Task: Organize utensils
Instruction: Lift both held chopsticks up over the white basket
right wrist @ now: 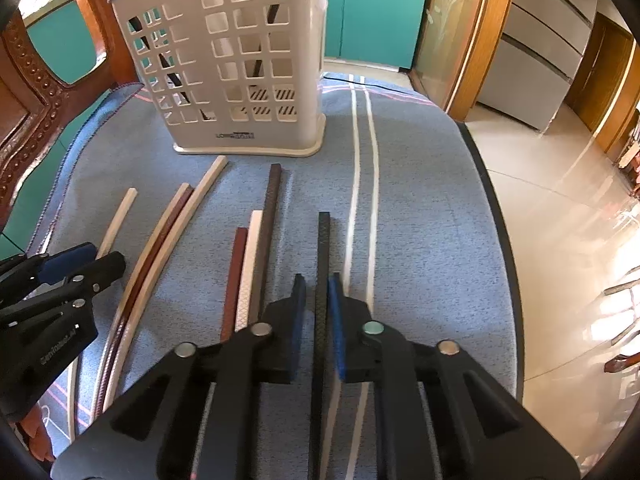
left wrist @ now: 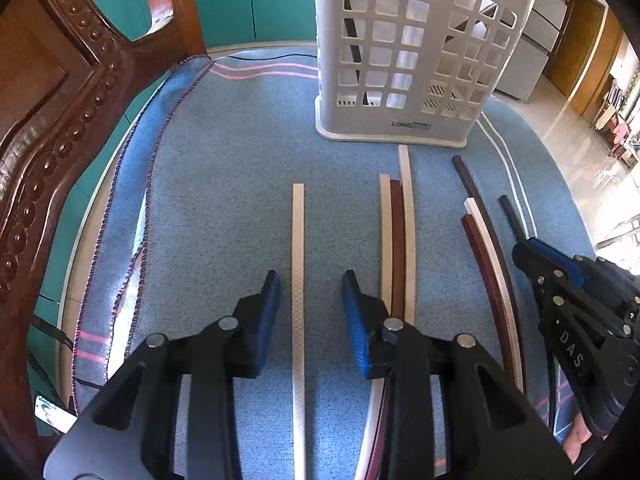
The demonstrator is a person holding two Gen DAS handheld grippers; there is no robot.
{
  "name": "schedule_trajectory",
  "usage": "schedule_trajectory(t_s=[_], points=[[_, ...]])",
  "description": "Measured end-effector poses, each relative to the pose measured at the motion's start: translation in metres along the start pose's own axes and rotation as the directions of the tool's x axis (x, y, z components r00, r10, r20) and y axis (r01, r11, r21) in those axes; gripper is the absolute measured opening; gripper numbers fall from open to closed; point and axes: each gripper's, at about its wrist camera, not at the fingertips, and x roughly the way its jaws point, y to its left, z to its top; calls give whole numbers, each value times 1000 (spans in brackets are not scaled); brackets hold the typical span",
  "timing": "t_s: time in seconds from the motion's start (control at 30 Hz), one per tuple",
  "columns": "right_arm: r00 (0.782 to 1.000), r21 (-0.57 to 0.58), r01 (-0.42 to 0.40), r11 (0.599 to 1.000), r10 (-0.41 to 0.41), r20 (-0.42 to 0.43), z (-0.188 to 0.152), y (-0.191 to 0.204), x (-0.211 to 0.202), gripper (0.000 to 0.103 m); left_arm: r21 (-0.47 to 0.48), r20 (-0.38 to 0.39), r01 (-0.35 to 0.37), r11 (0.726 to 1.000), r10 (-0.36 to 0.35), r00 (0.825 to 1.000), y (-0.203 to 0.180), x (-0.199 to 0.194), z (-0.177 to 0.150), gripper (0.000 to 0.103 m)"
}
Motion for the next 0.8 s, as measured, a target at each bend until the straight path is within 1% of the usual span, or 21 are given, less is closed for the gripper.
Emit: schedule_trajectory(t_s=[0.03, 0.07, 0.1, 0.2, 0.27, 0.37, 0.4, 0.53, 0.63, 0.67, 0.73, 0.8], points=[[1000, -1, -6, 1000, 6, 0, 1, 0, 0, 9, -5, 2, 2, 1000, -2, 1000, 1, 0, 0, 17], [1000, -1, -14, 1000, 14, 1, 0, 1, 0, 7, -12, 3, 6, 1000, -6, 1000, 3, 0, 1, 14], [1000, 4, -28, 1000, 28, 2, 1, 1, 0, 7, -18, 3, 13, 1000, -13, 1000, 5, 0, 1, 7], [998, 18, -61, 998, 61, 9, 2, 1, -2, 7, -40, 8, 36, 999, -36, 999, 12, 0, 4, 7], [996, 22, -77, 997, 76, 42, 4, -1, -12, 7, -39, 25, 47, 998, -46, 999, 14, -6, 5, 7], [988, 28, -116, 993, 113, 103, 7, -3, -33, 7, -39, 74, 84, 996, -81, 994, 18, -25, 5, 7], [984, 27, -134, 991, 130, 124, 8, -5, -42, 7, -35, 103, 97, 995, -93, 990, 19, -36, 4, 7], [950, 22, -227, 974, 216, 225, 13, -15, -84, 7, -22, 201, 128, 991, -121, 972, 24, -75, 0, 7], [923, 21, -258, 966, 240, 299, 13, -23, -116, 7, -15, 245, 145, 989, -137, 960, 23, -97, 0, 7], [918, 27, -267, 963, 246, 312, 13, -25, -121, 7, -12, 259, 151, 988, -143, 955, 23, -105, -1, 7], [899, 45, -307, 951, 275, 341, 12, -35, -137, 7, -2, 287, 162, 987, -154, 946, 23, -119, -2, 7], [884, 54, -336, 940, 295, 363, 13, -41, -148, 7, 4, 322, 174, 985, -166, 932, 26, -137, 2, 7]])
